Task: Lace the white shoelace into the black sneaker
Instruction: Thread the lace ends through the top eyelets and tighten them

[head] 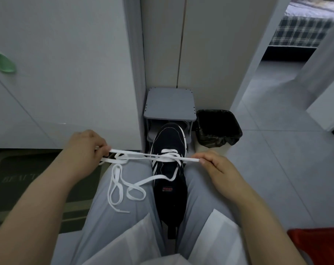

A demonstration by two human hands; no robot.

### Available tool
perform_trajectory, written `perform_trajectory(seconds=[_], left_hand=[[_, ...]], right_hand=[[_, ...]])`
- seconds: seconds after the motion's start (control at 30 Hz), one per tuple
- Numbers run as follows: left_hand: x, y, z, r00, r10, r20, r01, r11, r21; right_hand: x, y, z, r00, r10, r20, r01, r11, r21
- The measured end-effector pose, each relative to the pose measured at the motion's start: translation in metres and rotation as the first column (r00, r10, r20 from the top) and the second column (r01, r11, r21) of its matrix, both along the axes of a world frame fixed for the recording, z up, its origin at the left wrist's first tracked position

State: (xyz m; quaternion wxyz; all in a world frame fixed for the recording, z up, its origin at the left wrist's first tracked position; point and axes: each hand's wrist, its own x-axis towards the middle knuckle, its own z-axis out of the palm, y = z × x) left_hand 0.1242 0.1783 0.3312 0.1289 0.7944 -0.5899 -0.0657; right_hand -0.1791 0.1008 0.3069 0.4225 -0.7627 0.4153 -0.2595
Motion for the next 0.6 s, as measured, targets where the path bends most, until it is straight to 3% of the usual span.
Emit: perform_trajectory(seconds=[0.1, 0.2, 0.27, 0.37, 0.43, 0.5, 0.6], left_hand=[[-0.017, 0.003, -0.006, 0.997, -0.061, -0.057, 0.054, 0.992, -0.111], [-0.066, 0.005, 0.013, 0.907, -0.330, -0.261, 0.245, 0.919, -0.310], [-0.096, 0.004, 0.020, 0.798, -0.443, -0.407, 0.388, 0.896, -0.216], [-0.107, 0.004, 0.016, 0.732, -0.415, -0.540, 0.426, 0.898, -0.113], [-0.100, 0.004, 0.010, 0.747, -0.395, -0.534, 0.376, 0.914, -0.150], [-0.092, 0.004, 0.002, 0.825, -0.360, -0.436, 0.318, 0.933, -0.169], [-0.086, 0.003, -0.012, 0.926, -0.233, -0.298, 0.179, 0.964, -0.197]], right_hand=[[0.007, 0.007, 0.004, 1.000, 0.026, 0.000, -0.026, 0.999, 0.030], [0.028, 0.020, 0.015, 0.990, 0.058, 0.131, -0.075, 0.989, 0.131], [0.042, 0.027, 0.020, 0.980, 0.112, 0.166, -0.129, 0.987, 0.095], [0.052, 0.031, 0.024, 0.969, 0.143, 0.199, -0.133, 0.989, -0.064], [0.053, 0.029, 0.022, 0.969, 0.087, 0.230, -0.073, 0.995, -0.069], [0.055, 0.025, 0.015, 0.975, -0.028, 0.220, 0.023, 0.999, 0.023], [0.059, 0.021, -0.003, 0.985, -0.173, -0.026, 0.169, 0.981, -0.098]])
